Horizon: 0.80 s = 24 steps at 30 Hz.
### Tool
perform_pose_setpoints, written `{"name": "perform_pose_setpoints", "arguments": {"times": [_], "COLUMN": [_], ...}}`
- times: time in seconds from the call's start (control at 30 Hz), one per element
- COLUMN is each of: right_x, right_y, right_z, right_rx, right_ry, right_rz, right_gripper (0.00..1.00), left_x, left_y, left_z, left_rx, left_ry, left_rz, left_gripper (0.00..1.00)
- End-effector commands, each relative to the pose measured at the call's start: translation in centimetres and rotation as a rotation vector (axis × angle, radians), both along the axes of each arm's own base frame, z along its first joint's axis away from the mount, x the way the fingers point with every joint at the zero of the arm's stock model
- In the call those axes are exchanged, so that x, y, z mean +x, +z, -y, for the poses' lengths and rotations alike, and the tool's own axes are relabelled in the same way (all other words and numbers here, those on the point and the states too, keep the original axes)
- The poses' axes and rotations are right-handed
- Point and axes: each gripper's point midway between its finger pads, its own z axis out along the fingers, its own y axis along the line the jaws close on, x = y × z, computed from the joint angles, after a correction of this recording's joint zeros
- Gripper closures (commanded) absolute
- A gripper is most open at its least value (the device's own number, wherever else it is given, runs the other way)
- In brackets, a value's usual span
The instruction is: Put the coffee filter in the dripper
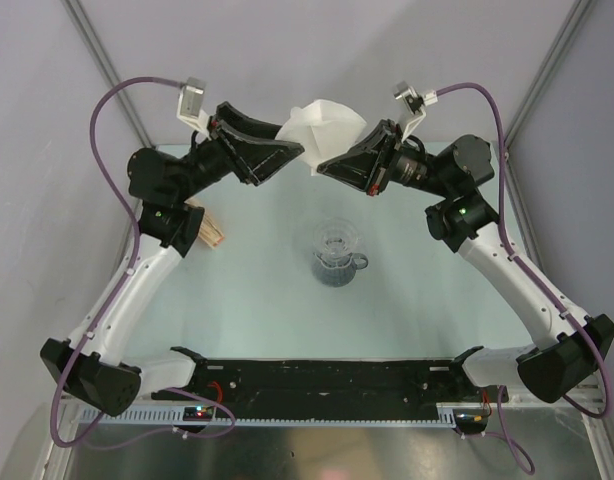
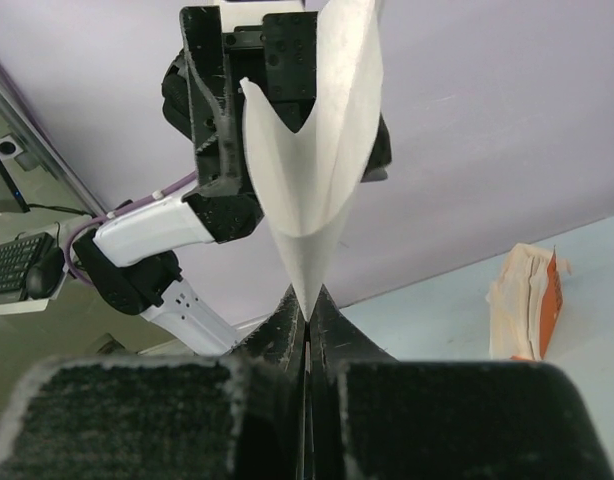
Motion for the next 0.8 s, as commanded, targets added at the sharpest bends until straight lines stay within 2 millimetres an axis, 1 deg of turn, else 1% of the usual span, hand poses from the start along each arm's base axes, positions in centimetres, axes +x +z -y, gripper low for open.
{"name": "perform_pose_setpoints", "arguments": {"times": [0.0,0.03,0.1,0.17,0.23,0.3,0.33,0.37,0.4,0.47,0.5,0.63,0.77], "right_x": [-2.1,-2.2,-2.5,-2.6,-2.7,-2.7,-2.7,-2.6,-2.2,-1.4,-1.0,-0.3,-0.2], "right_y": [1.3,1.2,1.2,1.1,1.1,1.1,1.1,1.1,1.2,1.5,1.8,3.1,3.7], "right_z": [0.0,-0.1,-0.2,-0.2,-0.2,0.0,0.1,0.2,0.5,1.2,1.6,2.2,2.2], "right_rx": [0.025,0.024,0.021,0.018,0.014,0.010,0.009,0.008,0.010,0.015,0.018,0.035,0.044], "right_ry": [0.041,0.048,0.057,0.063,0.063,0.062,0.059,0.055,0.040,0.007,-0.009,-0.037,-0.039], "right_rz": [0.103,0.107,0.112,0.114,0.119,0.124,0.124,0.119,0.114,0.107,0.109,0.130,0.141], "right_gripper": [1.00,1.00,1.00,1.00,1.00,1.00,0.97,0.93,0.86,0.74,0.70,0.65,0.57], "left_x": [-1.9,-2.0,-2.4,-2.6,-2.5,-2.6,-2.6,-2.6,-2.7,-2.8,-2.8,-2.7,-2.6], "left_y": [1.3,1.1,1.1,1.1,0.9,0.9,0.8,0.9,0.9,0.7,0.6,0.2,0.1], "left_z": [1.1,1.5,2.0,2.3,2.4,2.4,2.4,2.4,2.3,2.3,2.3,2.5,2.6], "left_rx": [-0.011,-0.007,-0.002,0.000,0.002,0.001,0.001,-0.001,-0.002,0.001,0.002,0.008,0.008], "left_ry": [-0.080,-0.096,-0.115,-0.127,-0.131,-0.131,-0.130,-0.130,-0.130,-0.133,-0.135,-0.137,-0.140], "left_rz": [0.038,0.034,0.044,0.048,0.044,0.044,0.044,0.047,0.046,0.045,0.044,0.035,0.034], "left_gripper": [0.33,0.33,0.37,0.47,0.61,0.79,0.89,0.94,0.97,0.99,0.99,1.00,1.00]}}
